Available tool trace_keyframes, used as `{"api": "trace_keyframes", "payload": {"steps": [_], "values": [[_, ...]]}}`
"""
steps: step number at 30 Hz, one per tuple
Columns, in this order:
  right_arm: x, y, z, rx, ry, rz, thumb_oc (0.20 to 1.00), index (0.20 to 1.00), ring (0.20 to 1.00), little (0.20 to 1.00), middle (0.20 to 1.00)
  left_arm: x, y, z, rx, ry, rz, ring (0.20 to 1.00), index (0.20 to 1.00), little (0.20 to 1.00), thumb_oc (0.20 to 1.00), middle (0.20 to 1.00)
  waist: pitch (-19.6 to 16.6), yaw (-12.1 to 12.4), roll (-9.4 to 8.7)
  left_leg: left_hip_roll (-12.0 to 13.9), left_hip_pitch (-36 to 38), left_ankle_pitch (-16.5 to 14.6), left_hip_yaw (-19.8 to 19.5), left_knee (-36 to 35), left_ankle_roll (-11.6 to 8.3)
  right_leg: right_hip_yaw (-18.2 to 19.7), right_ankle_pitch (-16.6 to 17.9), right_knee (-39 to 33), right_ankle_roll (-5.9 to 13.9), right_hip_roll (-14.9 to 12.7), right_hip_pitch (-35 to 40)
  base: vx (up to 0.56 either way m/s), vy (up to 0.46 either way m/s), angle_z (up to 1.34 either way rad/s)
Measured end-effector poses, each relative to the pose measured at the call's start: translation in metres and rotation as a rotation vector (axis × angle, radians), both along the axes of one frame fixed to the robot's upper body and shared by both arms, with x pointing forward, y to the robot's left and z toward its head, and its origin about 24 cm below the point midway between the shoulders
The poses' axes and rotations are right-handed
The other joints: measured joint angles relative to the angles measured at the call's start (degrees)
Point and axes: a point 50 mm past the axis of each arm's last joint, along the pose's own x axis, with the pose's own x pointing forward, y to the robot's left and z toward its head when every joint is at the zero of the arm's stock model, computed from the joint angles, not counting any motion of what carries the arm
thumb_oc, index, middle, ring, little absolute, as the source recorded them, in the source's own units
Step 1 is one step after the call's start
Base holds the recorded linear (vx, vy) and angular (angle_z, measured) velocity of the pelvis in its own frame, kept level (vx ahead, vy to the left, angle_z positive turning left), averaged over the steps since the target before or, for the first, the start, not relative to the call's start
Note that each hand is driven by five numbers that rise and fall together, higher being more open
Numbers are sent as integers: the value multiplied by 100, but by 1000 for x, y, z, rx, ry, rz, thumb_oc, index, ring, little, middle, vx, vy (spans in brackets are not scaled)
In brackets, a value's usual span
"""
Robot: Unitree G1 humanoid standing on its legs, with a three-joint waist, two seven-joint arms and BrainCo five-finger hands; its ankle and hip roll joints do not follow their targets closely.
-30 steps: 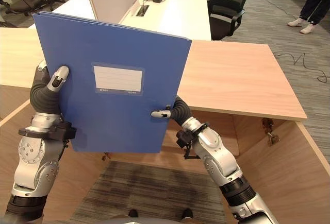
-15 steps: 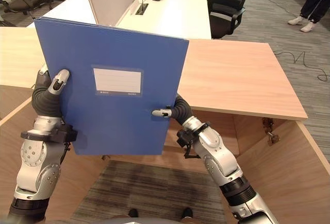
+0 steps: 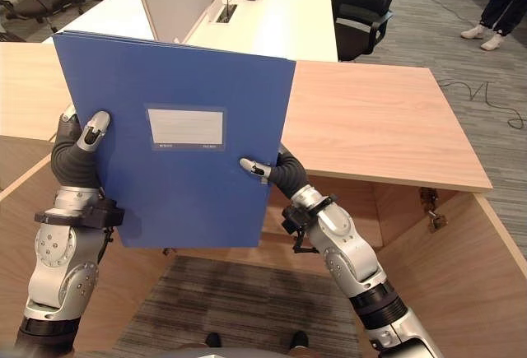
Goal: Put the empty folder in the office cabinet
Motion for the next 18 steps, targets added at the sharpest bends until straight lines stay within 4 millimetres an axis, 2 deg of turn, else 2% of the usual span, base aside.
{"api": "trace_keyframes", "payload": {"steps": [10, 11, 12, 13, 17, 18], "values": [[0, 0, 0, 9, 3, -6, 200, 200, 200, 200, 200, 0, -1, -1, -16, 2, 0, 200, 200, 200, 200, 200, 3, -3, 5, 0, 0, 0, -2, 0, 0, 0, 0, 1, 0, 0, 0, 0, 0, 0], [0, 0, 0, 9, 3, -6, 200, 200, 200, 200, 200, 0, -1, -1, -16, 2, 0, 595, 595, 595, 595, 595, 3, -3, 5, 0, 0, 0, -2, 0, 0, 0, 0, 1, 0, 0, 1, 0, 0, 0], [0, 0, 0, 8, 3, -6, 200, 200, 200, 200, 200, 0, -1, -2, -16, 4, 1, 762, 762, 762, 762, 762, 3, -2, 5, -1, 0, 0, -1, 0, 0, 0, 0, 2, 0, 0, 1, 0, 0, 0], [0, 0, 0, 6, 4, -5, 200, 200, 200, 200, 200, 0, -1, -3, -17, 8, 2, 1000, 1000, 1000, 1000, 1000, 4, -2, 4, 0, 0, 0, -1, 0, 0, 0, 0, 2, 0, 0, 1, 0, 0, 0], [0, -1, -3, -16, 7, 4, 200, 200, 200, 200, 200, -1, 0, -5, -23, 17, 7, 1000, 1000, 1000, 1000, 1000, 6, 5, 0, -2, -4, 0, -5, 0, 0, -3, 0, 2, 0, 1, 0, 0, 0, 0], [-1, -3, -6, -67, 9, 27, 200, 200, 200, 200, 200, -1, 2, -7, -15, 24, 11, 1000, 1000, 1000, 1000, 1000, 8, 13, -2, -2, -7, 0, -9, 0, 0, -6, 0, 2, 1, -1, 1, 0, 0, 0]]}}
